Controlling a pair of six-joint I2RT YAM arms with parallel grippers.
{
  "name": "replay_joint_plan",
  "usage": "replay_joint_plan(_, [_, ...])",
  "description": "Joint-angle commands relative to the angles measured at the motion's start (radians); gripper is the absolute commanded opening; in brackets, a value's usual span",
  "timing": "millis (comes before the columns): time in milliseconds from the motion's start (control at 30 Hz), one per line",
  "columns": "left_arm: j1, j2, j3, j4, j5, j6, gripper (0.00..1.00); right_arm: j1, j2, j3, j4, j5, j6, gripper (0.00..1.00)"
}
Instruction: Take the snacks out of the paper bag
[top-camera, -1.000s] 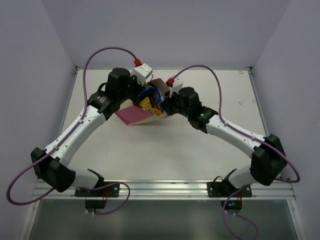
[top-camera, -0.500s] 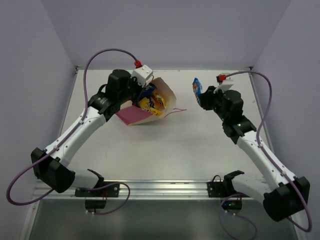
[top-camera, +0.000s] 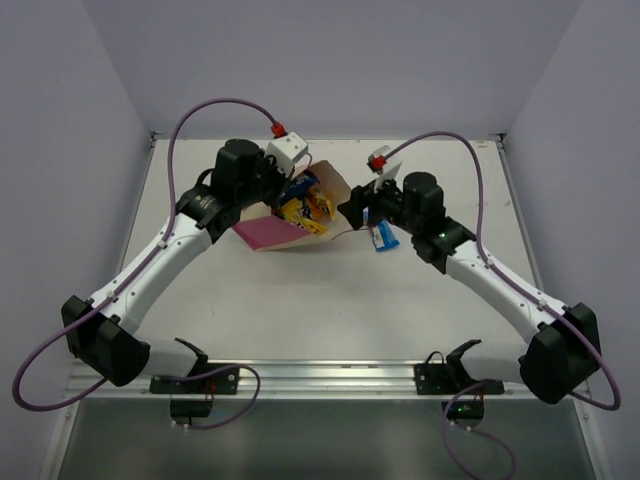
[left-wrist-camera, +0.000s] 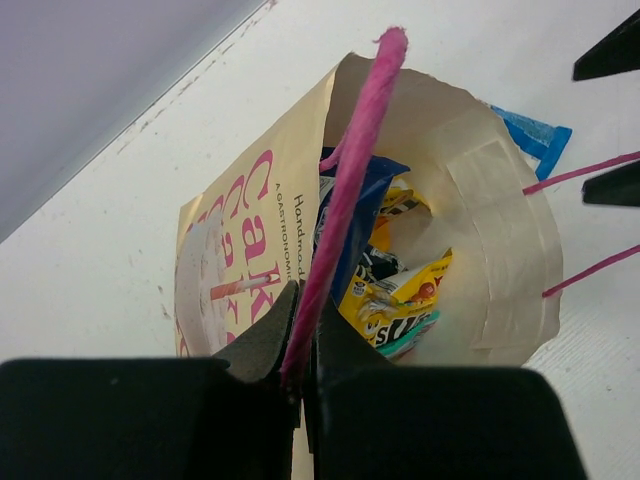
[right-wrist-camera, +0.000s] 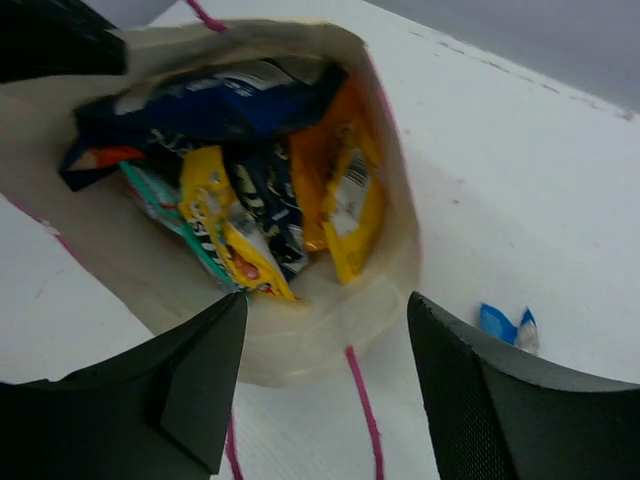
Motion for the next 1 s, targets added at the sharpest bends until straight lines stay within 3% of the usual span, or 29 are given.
replay_joint_plan(0, [-0.003,-0.02,-0.012,0.004,0.0,-0.011,0.0,0.054,0.077,0.076,0.09,-0.088,-0.085,0.68])
replay_joint_plan(500, [-0.004,-0.022,0.005,-0.01,0.003,-0.051,0.0,0.079,0.448,0.196,0.186,-0.03,-0.096,0.66])
replay_joint_plan(633, [-0.003,-0.022,0.002,-0.013,0.0,-0.051,0.0,0.079,0.467,0.173,0.238,0.016,-0.096,0.45])
replay_joint_plan(800, [-0.003,-0.026,-0.013,-0.014,-0.016,-0.051,0.0,0.079,0.453,0.158,0.277,0.082,-0.124,0.01])
replay_joint_plan(967, [-0.003,-0.025,-0.016,-0.002,-0.043,-0.067,0.0,0.078,0.315,0.112,0.223,0.041,-0.116,0.0])
